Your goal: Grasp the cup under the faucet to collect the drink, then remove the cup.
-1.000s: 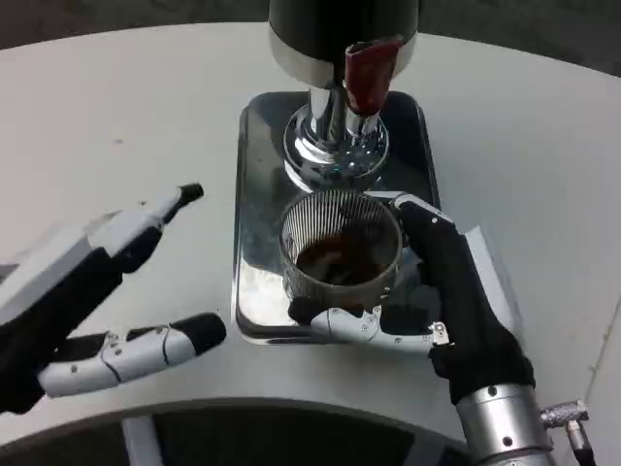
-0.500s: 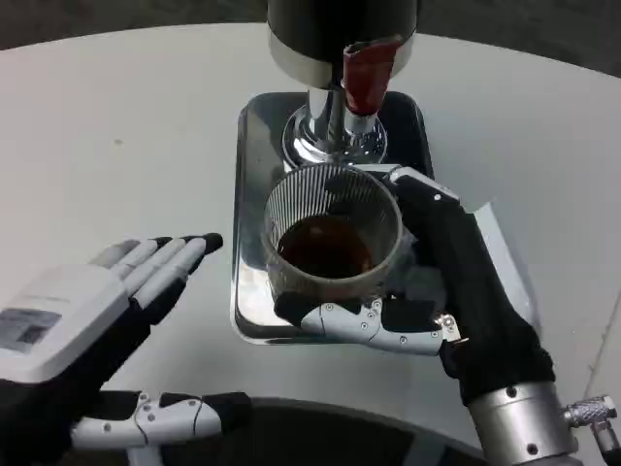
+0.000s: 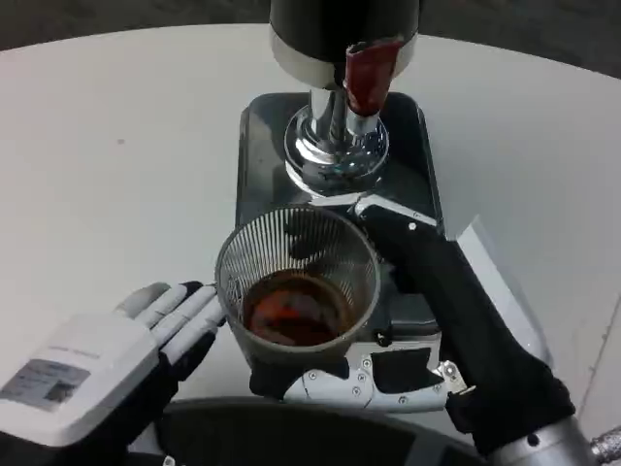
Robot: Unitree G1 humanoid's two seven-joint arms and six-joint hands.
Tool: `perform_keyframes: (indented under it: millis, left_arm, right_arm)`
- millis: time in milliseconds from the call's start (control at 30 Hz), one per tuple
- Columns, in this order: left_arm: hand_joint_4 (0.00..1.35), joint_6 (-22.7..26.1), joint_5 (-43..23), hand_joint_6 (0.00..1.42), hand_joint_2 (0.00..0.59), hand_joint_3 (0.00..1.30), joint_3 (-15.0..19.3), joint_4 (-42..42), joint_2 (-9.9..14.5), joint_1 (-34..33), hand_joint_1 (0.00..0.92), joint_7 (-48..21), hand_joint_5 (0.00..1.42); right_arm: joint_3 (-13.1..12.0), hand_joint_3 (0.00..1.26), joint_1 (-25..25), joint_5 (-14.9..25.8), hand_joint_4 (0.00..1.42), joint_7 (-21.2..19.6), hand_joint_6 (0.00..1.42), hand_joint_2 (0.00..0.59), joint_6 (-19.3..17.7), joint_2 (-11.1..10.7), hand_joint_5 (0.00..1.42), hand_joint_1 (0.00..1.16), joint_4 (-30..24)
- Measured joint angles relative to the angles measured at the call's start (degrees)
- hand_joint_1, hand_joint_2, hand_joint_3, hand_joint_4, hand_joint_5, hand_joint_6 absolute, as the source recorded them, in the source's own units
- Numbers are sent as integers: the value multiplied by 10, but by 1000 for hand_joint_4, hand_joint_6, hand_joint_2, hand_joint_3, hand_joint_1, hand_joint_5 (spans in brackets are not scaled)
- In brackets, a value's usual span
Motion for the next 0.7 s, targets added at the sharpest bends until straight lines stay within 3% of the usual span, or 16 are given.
perform_keyframes:
  millis: [233,700]
  left_arm:
    - [0,-1,18,0,59,0,-20,-34,-13,12,0,0,0]
    - [0,2,42,0,55,0,-20,-49,-32,35,0,0,0]
  right_arm:
    - [-1,680,56,15,889,6,1282,116,0,-10,933,1153,-19]
    - [-4,688,128,45,889,12,1283,115,4,-16,933,1143,-96]
